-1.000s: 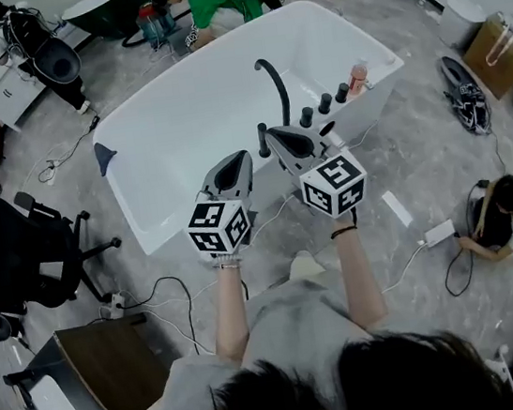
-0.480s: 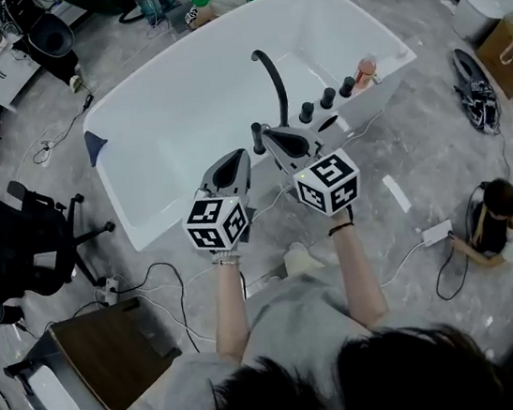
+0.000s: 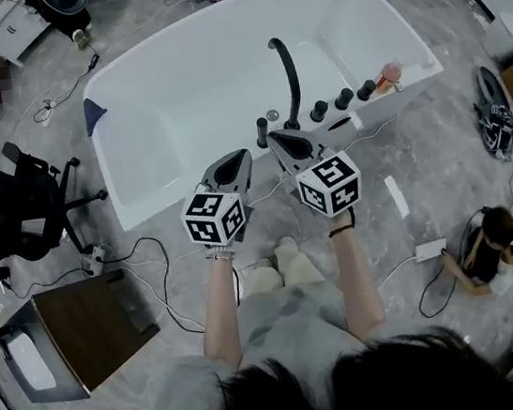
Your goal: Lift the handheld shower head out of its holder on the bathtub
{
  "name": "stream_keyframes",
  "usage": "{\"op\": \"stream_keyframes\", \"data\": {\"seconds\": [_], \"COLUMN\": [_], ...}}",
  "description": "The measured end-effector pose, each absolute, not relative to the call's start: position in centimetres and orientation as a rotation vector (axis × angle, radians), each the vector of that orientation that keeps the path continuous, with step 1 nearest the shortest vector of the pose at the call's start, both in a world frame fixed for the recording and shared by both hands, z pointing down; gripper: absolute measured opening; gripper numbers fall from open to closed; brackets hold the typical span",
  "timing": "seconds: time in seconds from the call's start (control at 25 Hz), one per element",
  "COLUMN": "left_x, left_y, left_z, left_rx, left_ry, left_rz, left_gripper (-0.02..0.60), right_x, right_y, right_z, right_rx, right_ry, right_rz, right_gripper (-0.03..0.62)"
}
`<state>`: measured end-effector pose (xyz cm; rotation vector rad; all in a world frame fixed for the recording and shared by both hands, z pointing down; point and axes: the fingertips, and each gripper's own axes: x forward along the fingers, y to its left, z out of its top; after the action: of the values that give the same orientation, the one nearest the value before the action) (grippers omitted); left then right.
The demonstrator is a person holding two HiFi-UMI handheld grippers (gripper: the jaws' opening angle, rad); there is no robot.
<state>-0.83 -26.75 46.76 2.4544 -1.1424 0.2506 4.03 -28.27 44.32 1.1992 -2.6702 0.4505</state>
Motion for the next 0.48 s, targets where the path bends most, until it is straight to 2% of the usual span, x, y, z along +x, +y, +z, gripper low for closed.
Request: {"op": "stream_keyframes", "data": {"seconds": [0.48], "left_x": [-2.0], "left_y": [-28.6], "left_z": [53.9], "left_rx": [2.391], "left_ry": [-1.09], "left_rz": [0.342], "left_gripper": [0.005], "right_x": [4.4], "right_y": [-31.7], "right_z": [50.9], "right_rx": [1.199], "right_ry": [-2.594], "right_rz": [0.435], "right_gripper": [0.002]}}
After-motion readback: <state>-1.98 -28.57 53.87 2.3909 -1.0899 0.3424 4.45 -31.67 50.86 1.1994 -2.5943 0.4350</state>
